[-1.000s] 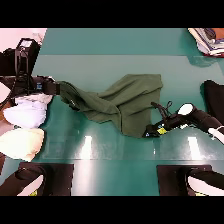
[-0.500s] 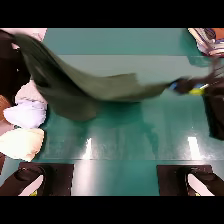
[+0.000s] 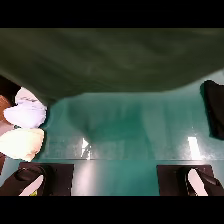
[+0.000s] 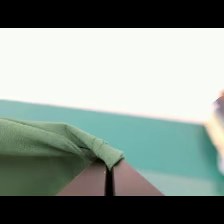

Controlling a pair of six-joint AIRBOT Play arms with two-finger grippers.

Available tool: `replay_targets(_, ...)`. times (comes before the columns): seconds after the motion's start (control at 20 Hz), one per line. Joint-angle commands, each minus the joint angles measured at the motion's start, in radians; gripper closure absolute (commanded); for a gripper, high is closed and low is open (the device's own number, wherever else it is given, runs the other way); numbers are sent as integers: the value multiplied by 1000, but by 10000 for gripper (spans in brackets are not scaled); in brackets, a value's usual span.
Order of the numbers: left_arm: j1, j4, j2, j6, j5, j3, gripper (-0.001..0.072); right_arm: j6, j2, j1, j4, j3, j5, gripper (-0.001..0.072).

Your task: Fold the shirts.

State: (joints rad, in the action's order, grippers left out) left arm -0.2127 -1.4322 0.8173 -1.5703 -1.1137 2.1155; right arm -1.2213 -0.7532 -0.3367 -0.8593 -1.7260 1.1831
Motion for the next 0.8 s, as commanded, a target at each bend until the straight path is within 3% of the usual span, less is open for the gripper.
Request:
replay_targets(0.0, 0, 138, 0, 0, -42, 48, 680, -28, -51, -101, -6, -164, 96, 695)
replay_targets(0.25, 0, 122, 19, 0, -133, -201, 680, -63, -301, 14, -11, -306, 287, 696)
replay_targets(0.45, 0, 122, 142, 46, -145, -538, 679, -108, -513, 193, -262, -188, 320, 696)
replay_targets(0.6, 0, 124, 300, 96, -14, -736, 680, -109, -690, 293, -394, -69, 299, 696)
replay_targets(0.75, 2, 95, 504, 157, 204, -773, 679, -116, -845, 335, -400, -32, 198, 696)
